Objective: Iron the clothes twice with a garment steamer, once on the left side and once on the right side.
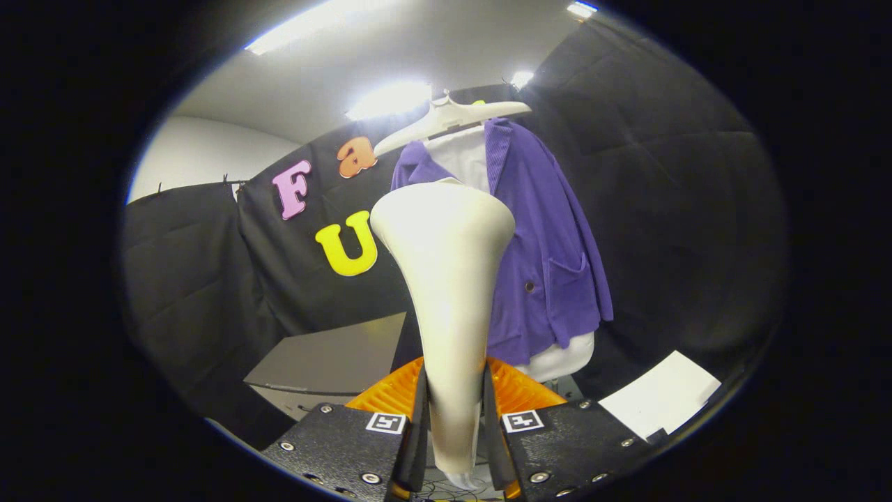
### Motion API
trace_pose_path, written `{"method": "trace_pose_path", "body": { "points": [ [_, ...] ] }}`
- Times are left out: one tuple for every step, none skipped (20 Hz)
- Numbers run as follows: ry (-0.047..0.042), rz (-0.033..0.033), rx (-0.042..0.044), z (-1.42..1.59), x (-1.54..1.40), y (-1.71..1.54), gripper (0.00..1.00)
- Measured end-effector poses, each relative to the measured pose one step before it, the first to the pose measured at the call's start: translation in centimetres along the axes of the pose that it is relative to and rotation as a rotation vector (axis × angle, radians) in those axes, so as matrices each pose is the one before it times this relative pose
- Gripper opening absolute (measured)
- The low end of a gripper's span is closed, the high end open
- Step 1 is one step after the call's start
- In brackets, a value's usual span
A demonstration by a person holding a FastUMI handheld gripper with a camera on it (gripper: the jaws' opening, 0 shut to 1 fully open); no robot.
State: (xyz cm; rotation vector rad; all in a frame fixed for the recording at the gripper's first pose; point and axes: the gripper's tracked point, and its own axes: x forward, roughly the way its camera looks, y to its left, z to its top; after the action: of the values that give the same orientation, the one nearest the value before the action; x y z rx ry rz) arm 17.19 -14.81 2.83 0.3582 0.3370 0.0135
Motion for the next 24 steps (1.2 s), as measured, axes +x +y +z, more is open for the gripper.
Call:
{"method": "trace_pose_path", "body": {
  "points": [
    [-0.02342, 0.00169, -0.00255, 1.436, 0.212, -0.238, 0.36],
    [-0.02057, 0.00344, 0.0056, 1.285, 0.292, -0.161, 0.36],
    [-0.02161, 0.00843, 0.01902, 1.466, 0.382, -0.015, 0.36],
    [-0.02592, 0.00707, 0.01946, 1.178, 0.472, -0.032, 0.36],
    [-0.01945, -0.00037, 0.00222, 1.116, 0.608, -0.234, 0.36],
    [-0.02582, -0.00508, -0.00225, 0.978, 0.691, -0.494, 0.36],
    [-0.02713, -0.00452, 0.00097, 0.965, 0.608, -0.297, 0.36],
    [-0.01854, -0.00342, 0.00322, 0.863, 0.867, 0.222, 0.36],
    [-0.02463, -0.0025, 0.00423, 1.093, 0.825, 0.024, 0.36],
    [-0.02284, -0.00366, 0.00548, 0.891, 0.785, -0.03, 0.35],
    [-0.01146, -0.00134, 0.00197, 0.679, 0.963, -0.04, 0.36],
    [-0.01872, -0.00222, 0.00614, 0.321, 0.897, -0.16, 0.36],
    [-0.01174, -0.00697, 0.00958, 0.186, 0.97, -0.296, 0.35],
    [-0.02385, -0.0121, 0.0153, 0.465, 1.118, -0.498, 0.36],
    [-0.01342, -0.01041, 0.01611, 0.428, 1.076, -0.504, 0.36],
    [-0.00727, -0.0077, 0.01673, 0.308, 1.111, -0.286, 0.36],
    [-0.00826, -0.007, 0.01509, 0.179, 1.017, -0.407, 0.35],
    [-0.00214, -0.01082, 0.00555, -0.071, 1.044, -0.532, 0.35],
    [-0.00187, -0.01652, -0.00437, 0.068, 1.045, -0.608, 0.35],
    [-0.00292, -0.01555, -0.00308, -0.139, 1.007, -0.561, 0.35],
    [0.00419, -0.01265, -0.00025, -0.196, 0.793, -0.492, 0.35],
    [0.00525, -0.01223, 0.0002, -0.165, 0.855, -0.483, 0.35],
    [0.01016, -0.00997, -0.00145, -0.514, 0.695, -0.563, 0.35],
    [0.01174, -0.00882, -0.0044, -0.54, 0.66, -0.401, 0.35]
  ]
}}
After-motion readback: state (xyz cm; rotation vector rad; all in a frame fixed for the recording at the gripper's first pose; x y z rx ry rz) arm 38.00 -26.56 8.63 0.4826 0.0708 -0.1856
